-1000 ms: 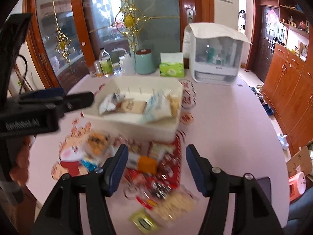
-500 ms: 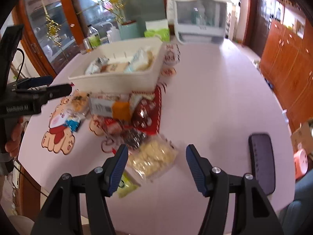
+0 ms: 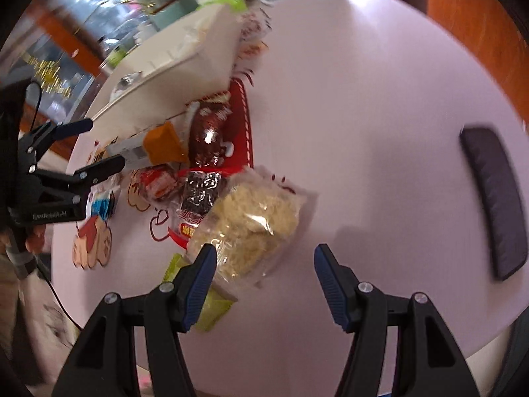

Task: Organize snacks
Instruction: 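Move both tools back toward the remaining snacks, then grasp the orange-and-white bar with the left gripper while the right lifts a cracker bag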

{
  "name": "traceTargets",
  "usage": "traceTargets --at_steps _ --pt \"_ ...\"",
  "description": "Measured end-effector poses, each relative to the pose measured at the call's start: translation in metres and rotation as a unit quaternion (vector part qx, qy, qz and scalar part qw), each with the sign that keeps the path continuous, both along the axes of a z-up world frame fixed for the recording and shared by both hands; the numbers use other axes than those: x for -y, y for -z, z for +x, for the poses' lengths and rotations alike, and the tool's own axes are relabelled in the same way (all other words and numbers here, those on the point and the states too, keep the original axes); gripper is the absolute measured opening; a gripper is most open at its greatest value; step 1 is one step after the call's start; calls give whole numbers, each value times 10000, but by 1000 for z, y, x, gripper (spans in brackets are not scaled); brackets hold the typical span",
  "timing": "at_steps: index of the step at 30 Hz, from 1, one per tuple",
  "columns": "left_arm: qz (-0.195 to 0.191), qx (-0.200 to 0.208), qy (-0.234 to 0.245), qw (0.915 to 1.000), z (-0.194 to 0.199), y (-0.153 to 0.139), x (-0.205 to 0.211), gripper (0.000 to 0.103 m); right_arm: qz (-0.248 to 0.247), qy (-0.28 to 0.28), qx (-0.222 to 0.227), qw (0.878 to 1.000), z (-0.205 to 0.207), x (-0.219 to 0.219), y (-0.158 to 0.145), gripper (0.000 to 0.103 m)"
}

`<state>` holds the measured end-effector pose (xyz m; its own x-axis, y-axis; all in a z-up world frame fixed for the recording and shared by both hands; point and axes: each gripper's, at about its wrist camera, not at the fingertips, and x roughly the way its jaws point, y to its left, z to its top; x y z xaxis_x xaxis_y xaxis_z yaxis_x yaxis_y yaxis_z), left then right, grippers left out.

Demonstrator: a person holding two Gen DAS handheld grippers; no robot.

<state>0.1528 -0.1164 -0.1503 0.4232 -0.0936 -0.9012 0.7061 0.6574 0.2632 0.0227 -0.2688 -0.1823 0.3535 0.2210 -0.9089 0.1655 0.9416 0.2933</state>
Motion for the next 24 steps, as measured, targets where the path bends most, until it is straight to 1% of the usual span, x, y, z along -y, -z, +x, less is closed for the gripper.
traceTargets --at_steps 3,5,9,11,12,13,14,15,16,18,20,21,22,24 --pt "130 -72 221 9996 6 8 5 98 394 316 -188 9985 6 3 13 62" --pt "178 -135 323 9992 11 14 8 97 493 466 -232 9974 8 3 17 62" --pt "206 -354 491 9980 21 23 14 84 500 699 -246 9960 12 -2 20 62" --pt "263 -461 579 9969 24 28 19 81 463 770 -267 9956 14 -7 22 62" --pt "318 -507 613 9963 25 32 21 76 429 790 -272 9956 15 -9 22 62" --pt "340 -570 633 9958 26 35 22 74 368 827 -286 9955 17 -12 22 63" --pt "356 -663 627 9952 28 38 23 69 325 849 -306 9954 19 -13 23 65" --pt "398 -763 602 9945 29 43 24 60 250 882 -300 9953 20 -15 22 65" --pt "440 -836 590 9938 30 46 25 56 155 914 -322 9952 22 -17 22 65" --pt "559 -667 626 9942 29 49 27 53 28 910 -300 9954 25 -22 22 66" --pt "647 -522 585 9948 29 48 27 45 -198 900 -244 9954 27 -27 21 66" --pt "636 -540 532 9951 30 47 27 41 -272 893 -220 9954 28 -27 22 66" --pt "595 -565 462 9956 32 45 26 39 -390 877 -191 9952 30 -30 22 66" --pt "436 -698 255 9963 36 42 20 37 -564 817 -126 9950 32 -36 22 60"
